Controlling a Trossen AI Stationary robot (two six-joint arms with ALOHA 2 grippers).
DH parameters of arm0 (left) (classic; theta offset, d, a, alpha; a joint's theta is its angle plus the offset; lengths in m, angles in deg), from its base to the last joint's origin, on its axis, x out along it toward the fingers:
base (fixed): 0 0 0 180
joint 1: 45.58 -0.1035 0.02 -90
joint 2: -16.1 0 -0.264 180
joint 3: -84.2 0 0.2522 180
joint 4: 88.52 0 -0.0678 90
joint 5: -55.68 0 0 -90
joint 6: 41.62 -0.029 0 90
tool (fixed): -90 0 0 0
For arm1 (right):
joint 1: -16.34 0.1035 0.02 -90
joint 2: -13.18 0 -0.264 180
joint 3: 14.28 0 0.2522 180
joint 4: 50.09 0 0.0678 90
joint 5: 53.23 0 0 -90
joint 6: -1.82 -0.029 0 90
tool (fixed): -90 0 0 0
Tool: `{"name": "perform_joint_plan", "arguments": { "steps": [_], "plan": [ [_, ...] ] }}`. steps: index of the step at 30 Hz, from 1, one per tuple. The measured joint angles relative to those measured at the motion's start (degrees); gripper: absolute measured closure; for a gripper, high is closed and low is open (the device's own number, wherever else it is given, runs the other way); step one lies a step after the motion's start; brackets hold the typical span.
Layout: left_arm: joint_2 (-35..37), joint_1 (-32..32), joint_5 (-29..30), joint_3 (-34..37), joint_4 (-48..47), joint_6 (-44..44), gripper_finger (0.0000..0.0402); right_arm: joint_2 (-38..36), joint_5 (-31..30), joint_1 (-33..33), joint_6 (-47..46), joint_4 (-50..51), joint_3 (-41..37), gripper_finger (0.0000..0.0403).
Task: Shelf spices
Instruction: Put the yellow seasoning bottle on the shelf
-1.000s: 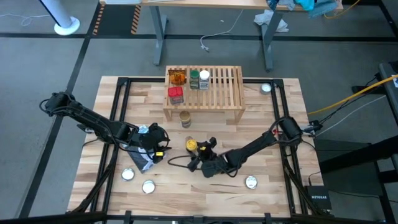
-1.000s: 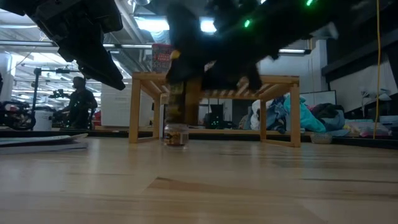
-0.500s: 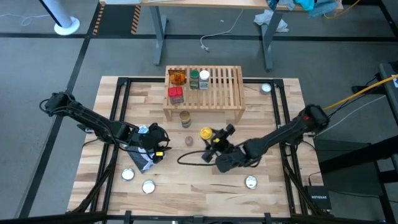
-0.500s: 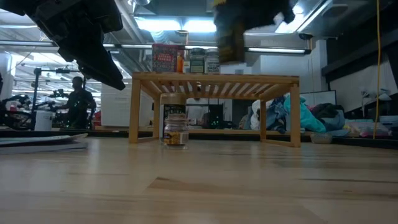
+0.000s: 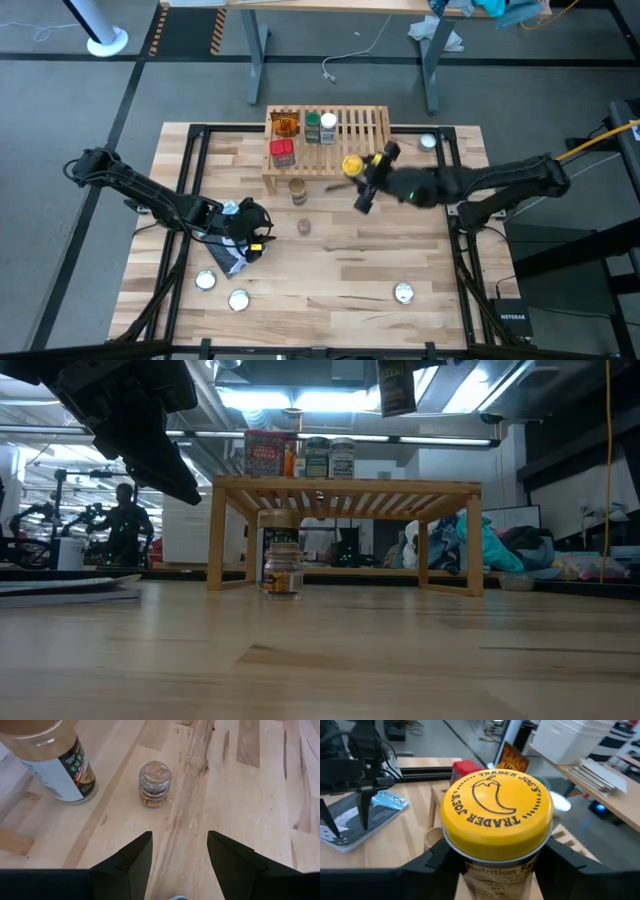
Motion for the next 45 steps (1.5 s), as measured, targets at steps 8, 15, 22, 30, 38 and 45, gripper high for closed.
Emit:
{"name": "perform_joint_plan", "arguments": {
  "steps": [8, 15, 22, 30, 38, 45],
  "plan": [
    [0.01, 0.01, 0.01, 0.00, 0.01, 0.01, 0.0219, -3.14, 21.90, -16.48, 9.50, 0.04, 0.00, 0.0198],
    [0.01, 0.00, -0.01, 0.00, -0.02, 0.00, 0.0219, -2.48, 41.11, -30.51, 13.31, -8.00, -3.92, 0.0198],
    [0.00, 0.00, 0.01, 0.00, 0.03, 0.01, 0.0219, -1.60, 53.59, -39.62, 14.43, -16.47, -9.52, 0.0198],
    [0.00, 0.01, 0.00, 0.00, 0.03, 0.00, 0.0219, 5.19, 66.75, -46.08, 14.64, -26.98, -11.39, 0.0198],
    [0.01, 0.01, -0.01, 0.00, 0.03, -0.01, 0.0219, 10.05, 71.78, -49.03, 14.73, -28.74, -11.41, 0.0198],
    [-0.01, 0.01, 0.01, 0.00, 0.03, -0.01, 0.0219, 10.57, 73.04, -50.45, 14.72, -28.98, -11.41, 0.0183]
  ]
}}
